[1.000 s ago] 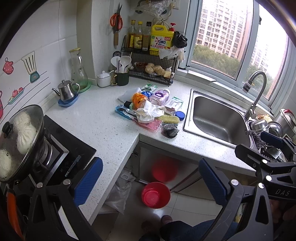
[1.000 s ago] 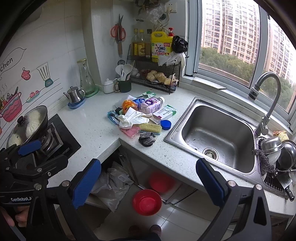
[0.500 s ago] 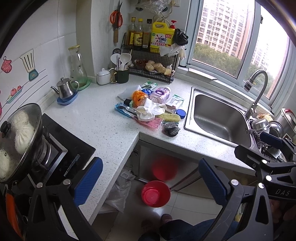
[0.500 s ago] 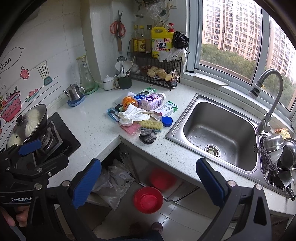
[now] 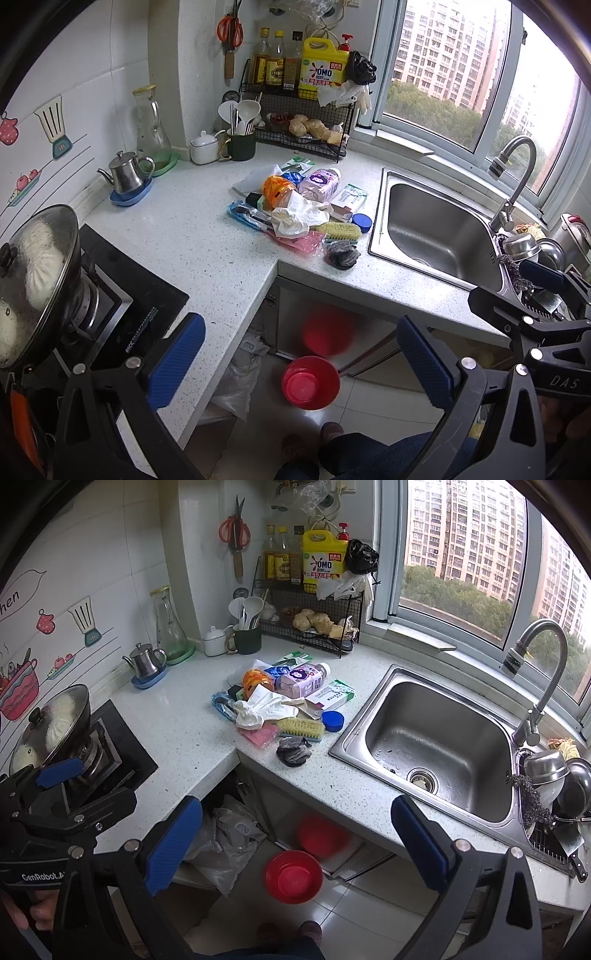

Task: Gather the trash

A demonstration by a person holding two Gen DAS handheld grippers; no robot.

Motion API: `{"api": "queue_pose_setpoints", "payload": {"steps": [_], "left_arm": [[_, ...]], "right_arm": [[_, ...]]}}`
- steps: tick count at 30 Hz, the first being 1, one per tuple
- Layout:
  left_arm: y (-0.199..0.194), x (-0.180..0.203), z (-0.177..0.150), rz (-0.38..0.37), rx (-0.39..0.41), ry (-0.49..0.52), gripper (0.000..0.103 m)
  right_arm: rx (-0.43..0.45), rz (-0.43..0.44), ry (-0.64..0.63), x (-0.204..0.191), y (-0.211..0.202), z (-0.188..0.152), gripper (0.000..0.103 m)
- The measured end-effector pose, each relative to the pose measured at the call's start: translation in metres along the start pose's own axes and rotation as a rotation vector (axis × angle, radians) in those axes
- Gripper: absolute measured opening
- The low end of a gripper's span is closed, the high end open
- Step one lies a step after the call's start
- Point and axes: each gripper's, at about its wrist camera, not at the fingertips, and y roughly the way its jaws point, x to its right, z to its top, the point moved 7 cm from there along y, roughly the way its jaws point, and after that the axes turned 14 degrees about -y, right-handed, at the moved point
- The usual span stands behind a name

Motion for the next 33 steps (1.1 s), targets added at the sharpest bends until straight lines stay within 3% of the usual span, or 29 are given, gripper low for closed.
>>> {"api": "queue_pose_setpoints", "payload": {"steps": [9, 16, 25, 28, 33], "left_arm": [[0.014, 0.001, 0.021, -0.009, 0.02, -0.023, 0.103], [0.045, 0.01, 0.046, 0.009, 0.039, -0.036, 0.103], [0.114, 0.017, 0.076, 0.105, -0.034, -0.138, 0.103], [0.137, 0.015, 0.081, 0.149, -0.065, -0.205, 0.103], [0.163, 0.014, 0.088, 0.156, -0.092, -0.315, 0.103]], "right_arm": [[0.005, 0.023, -0.045, 0.008, 0.01, 0.015, 0.102], [-0.011, 0.012, -0.081, 0.041, 0.043, 0.036, 0.102], [-0.124, 0.088, -0.185, 0.083, 0.14, 0.071, 0.102], [-0.184, 0.135, -0.227, 0.09, 0.177, 0.074, 0.102], [-0.273, 0.193, -0.3, 0.1, 0.225, 0.07, 0.102]]}}
